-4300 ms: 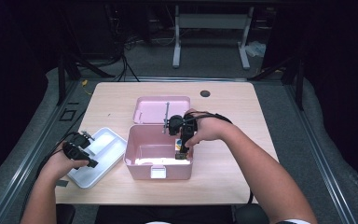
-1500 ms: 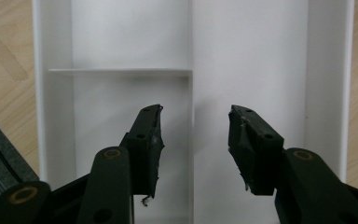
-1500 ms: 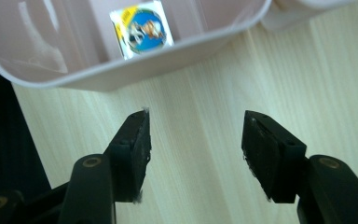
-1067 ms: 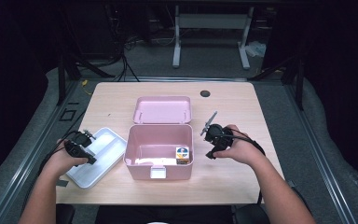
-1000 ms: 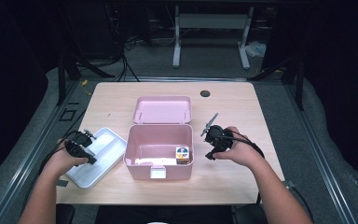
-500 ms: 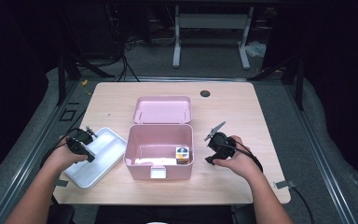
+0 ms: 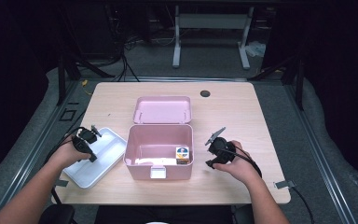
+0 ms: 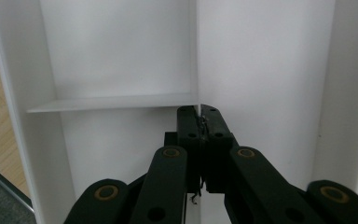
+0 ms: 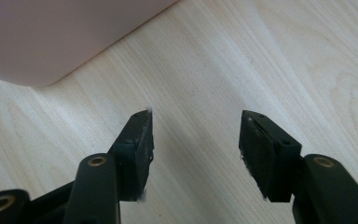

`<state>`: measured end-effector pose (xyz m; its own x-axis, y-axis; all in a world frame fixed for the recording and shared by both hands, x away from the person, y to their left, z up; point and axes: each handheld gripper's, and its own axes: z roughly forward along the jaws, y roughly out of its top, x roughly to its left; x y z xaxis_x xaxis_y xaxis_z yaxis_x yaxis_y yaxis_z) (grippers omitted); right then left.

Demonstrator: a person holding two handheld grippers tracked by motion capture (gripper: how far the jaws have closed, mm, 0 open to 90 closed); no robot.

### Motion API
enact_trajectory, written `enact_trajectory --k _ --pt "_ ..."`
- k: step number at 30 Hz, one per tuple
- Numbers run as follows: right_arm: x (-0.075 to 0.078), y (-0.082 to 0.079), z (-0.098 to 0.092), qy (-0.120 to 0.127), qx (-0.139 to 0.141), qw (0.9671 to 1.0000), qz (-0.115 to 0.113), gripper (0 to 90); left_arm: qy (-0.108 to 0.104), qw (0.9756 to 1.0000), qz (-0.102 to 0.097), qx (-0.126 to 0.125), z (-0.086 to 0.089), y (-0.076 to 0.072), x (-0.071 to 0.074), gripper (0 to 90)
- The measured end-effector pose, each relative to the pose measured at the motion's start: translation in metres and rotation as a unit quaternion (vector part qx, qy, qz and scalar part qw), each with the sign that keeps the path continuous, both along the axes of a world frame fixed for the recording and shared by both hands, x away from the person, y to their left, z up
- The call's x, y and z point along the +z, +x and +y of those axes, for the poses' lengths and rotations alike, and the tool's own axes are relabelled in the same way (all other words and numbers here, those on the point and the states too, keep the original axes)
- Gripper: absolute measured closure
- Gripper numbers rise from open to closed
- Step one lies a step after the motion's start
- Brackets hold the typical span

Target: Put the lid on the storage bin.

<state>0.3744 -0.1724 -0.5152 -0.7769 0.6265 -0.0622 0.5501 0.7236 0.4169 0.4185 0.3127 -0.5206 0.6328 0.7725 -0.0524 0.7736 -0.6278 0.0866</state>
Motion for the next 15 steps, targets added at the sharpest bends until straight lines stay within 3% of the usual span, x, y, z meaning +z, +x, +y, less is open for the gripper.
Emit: enact_trajectory --k 15 --pt "-0.0039 -0.0013 -0.0019 0.0 -0.001 1.0 -0.001 45.1 0.001 0.9999 0.012 -0.01 0.0005 0.0039 0.0049 89.3"
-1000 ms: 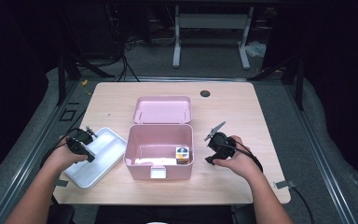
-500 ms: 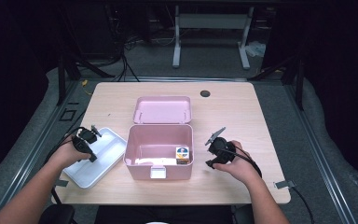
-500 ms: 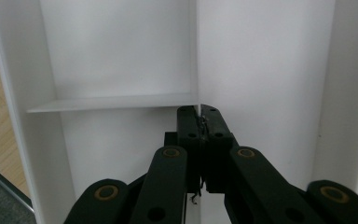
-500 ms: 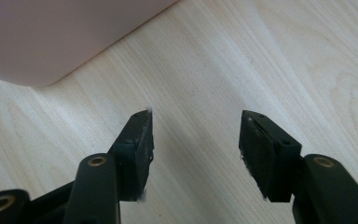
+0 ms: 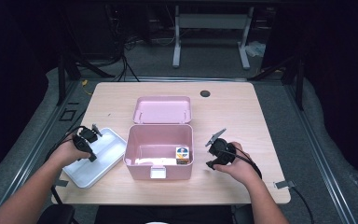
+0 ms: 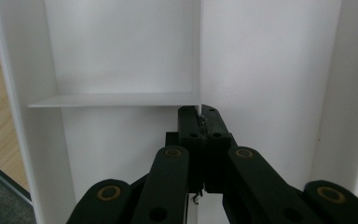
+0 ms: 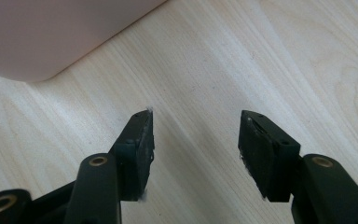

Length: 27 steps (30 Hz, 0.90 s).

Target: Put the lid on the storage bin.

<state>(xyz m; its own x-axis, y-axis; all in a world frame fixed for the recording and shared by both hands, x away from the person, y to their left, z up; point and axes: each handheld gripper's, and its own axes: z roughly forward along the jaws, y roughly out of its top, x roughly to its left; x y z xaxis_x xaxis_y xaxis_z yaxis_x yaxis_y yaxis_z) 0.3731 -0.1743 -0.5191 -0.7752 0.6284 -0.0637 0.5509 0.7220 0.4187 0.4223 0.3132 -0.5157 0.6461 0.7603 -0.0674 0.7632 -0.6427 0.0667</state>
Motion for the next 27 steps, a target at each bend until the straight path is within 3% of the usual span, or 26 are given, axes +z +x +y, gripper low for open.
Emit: enact_trajectory --k 13,27 --pt "-0.001 0.0 -0.001 0.002 -0.001 1.0 0.001 45.1 -0.01 0.9999 -0.009 -0.007 0.004 -0.002 0.035 89.6" --pt "-0.001 0.0 -0.002 0.005 -0.002 1.0 0.002 45.2 -0.021 0.9985 -0.042 -0.029 0.01 -0.009 0.088 89.5"
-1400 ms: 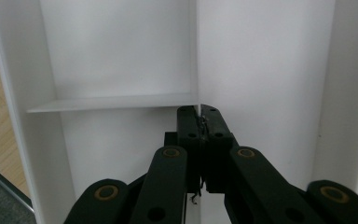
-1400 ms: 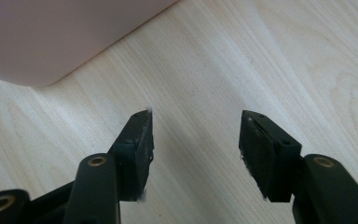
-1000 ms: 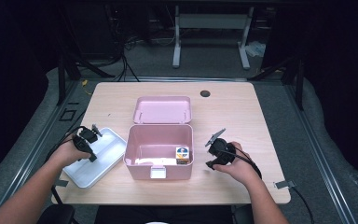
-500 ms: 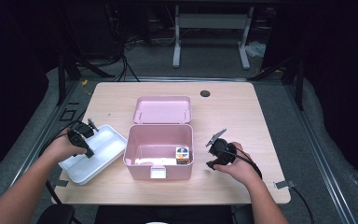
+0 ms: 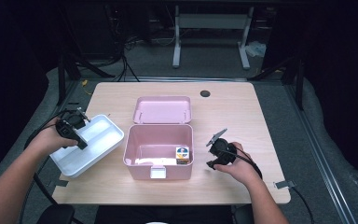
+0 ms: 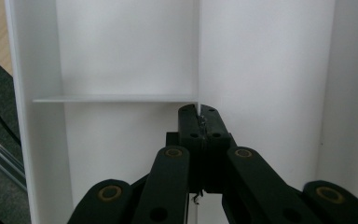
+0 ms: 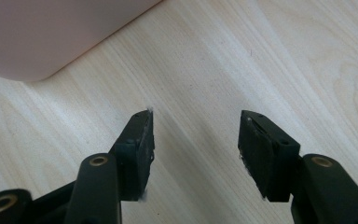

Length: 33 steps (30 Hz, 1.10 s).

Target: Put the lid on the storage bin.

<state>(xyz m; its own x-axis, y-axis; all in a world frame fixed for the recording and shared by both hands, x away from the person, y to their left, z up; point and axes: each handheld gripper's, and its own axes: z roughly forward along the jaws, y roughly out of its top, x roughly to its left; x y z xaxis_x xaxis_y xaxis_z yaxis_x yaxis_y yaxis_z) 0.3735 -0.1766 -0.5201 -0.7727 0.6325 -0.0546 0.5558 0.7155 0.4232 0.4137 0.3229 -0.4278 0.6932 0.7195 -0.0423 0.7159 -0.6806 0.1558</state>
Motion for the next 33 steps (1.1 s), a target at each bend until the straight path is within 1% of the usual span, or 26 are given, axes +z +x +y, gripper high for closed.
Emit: enact_trajectory --k 2,5,9,12,13,15,16,19,20,22,24,26,29,32,33 --pt "0.0 0.0 0.0 -0.002 -0.002 1.0 -0.002 45.2 -0.001 1.0 -0.005 -0.005 -0.001 -0.001 0.007 89.6" --pt "-0.001 0.0 0.0 0.002 -0.003 1.0 0.002 45.2 0.002 0.9998 -0.012 -0.015 -0.005 -0.002 0.016 89.6" --pt "0.0 0.0 -0.001 0.001 -0.001 1.0 0.0 45.3 0.003 0.9994 -0.017 -0.031 -0.011 -0.002 0.025 89.5" --pt "0.0 0.0 -0.001 0.002 -0.002 1.0 0.0 45.3 0.005 0.9983 -0.026 -0.051 -0.015 -0.002 0.03 89.5" --pt "0.0 0.0 -0.001 0.002 -0.001 1.0 -0.001 45.3 0.005 0.9977 -0.028 -0.062 -0.017 -0.002 0.033 89.5" --pt "-0.001 0.0 -0.001 0.0 -0.002 1.0 -0.003 45.3 0.011 0.997 -0.036 -0.068 -0.019 -0.002 0.037 89.5" --pt "-0.001 0.0 -0.001 0.0 -0.001 1.0 -0.003 45.3 0.014 0.9966 -0.036 -0.073 -0.02 -0.001 0.04 89.5" --pt "-0.001 0.001 -0.001 0.001 -0.002 1.0 -0.002 45.3 0.006 0.9959 -0.041 -0.08 -0.02 -0.001 0.05 89.5" --pt "-0.001 0.001 -0.002 0.005 -0.002 1.0 0.0 45.3 0.005 0.9957 -0.045 -0.081 -0.021 -0.001 0.053 89.5" --pt "-0.002 0.001 -0.002 0.005 -0.002 1.0 0.001 45.3 0.008 0.9952 -0.049 -0.084 -0.022 -0.001 0.06 89.5" --pt "-0.002 0.001 -0.002 0.005 -0.002 1.0 0.001 45.4 0.012 0.9943 -0.053 -0.091 -0.023 -0.001 0.066 89.6" --pt "-0.002 0.001 -0.002 0.005 -0.003 1.0 0.0 45.5 0.013 0.9939 -0.055 -0.095 -0.026 -0.001 0.072 89.6" --pt "-0.002 0.001 -0.002 0.006 -0.003 1.0 -0.001 45.5 0.013 0.9924 -0.06 -0.107 -0.03 -0.001 0.08 89.6" --pt "-0.002 0.001 -0.002 0.004 -0.005 1.0 -0.003 45.5 0.011 0.9904 -0.063 -0.123 -0.039 -0.001 0.084 89.6" --pt "-0.002 0.001 -0.002 0.004 -0.005 1.0 -0.003 45.5 0.009 0.9891 -0.062 -0.134 -0.042 -0.001 0.084 89.6"
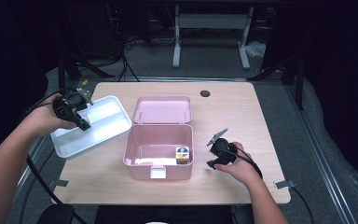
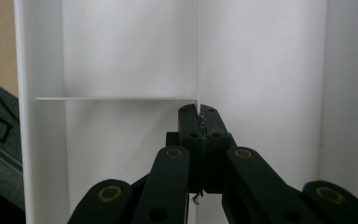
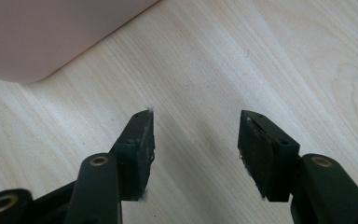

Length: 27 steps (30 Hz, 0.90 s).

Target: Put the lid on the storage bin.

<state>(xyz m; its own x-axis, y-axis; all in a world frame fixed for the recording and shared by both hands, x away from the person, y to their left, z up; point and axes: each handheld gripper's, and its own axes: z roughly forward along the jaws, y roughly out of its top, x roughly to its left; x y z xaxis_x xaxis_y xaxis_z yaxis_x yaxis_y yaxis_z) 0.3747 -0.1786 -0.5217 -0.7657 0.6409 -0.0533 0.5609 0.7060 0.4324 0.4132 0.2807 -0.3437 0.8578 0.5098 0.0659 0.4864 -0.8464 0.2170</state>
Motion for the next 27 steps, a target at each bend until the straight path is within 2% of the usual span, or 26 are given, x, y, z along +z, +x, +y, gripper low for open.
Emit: enact_trajectory --k 10,11,12,18,23,27 --pt "-0.001 0.0 -0.001 0.002 0.0 1.0 0.001 45.5 -0.011 0.9981 0.006 -0.06 -0.046 0.005 -0.003 89.6" --pt "-0.001 0.0 -0.001 0.003 -0.003 1.0 0.002 45.5 -0.011 0.9981 0.006 -0.06 -0.046 0.005 -0.003 89.6" --pt "-0.001 0.0 -0.001 0.004 -0.002 1.0 0.001 45.5 -0.014 0.9974 0.008 -0.07 -0.056 0.006 -0.005 89.6" --pt "-0.001 0.0 -0.002 0.003 -0.002 1.0 0.0 45.5 -0.018 0.9946 0.011 -0.102 -0.086 0.008 -0.01 89.6" --pt "-0.001 0.0 -0.003 0.009 -0.001 1.0 0.002 45.5 -0.01 0.991 0.015 -0.132 -0.109 0.009 -0.013 89.6" --pt "-0.001 0.0 -0.003 0.003 0.0 1.0 0.0 45.5 -0.009 0.9886 0.018 -0.149 -0.126 0.009 -0.016 89.6"
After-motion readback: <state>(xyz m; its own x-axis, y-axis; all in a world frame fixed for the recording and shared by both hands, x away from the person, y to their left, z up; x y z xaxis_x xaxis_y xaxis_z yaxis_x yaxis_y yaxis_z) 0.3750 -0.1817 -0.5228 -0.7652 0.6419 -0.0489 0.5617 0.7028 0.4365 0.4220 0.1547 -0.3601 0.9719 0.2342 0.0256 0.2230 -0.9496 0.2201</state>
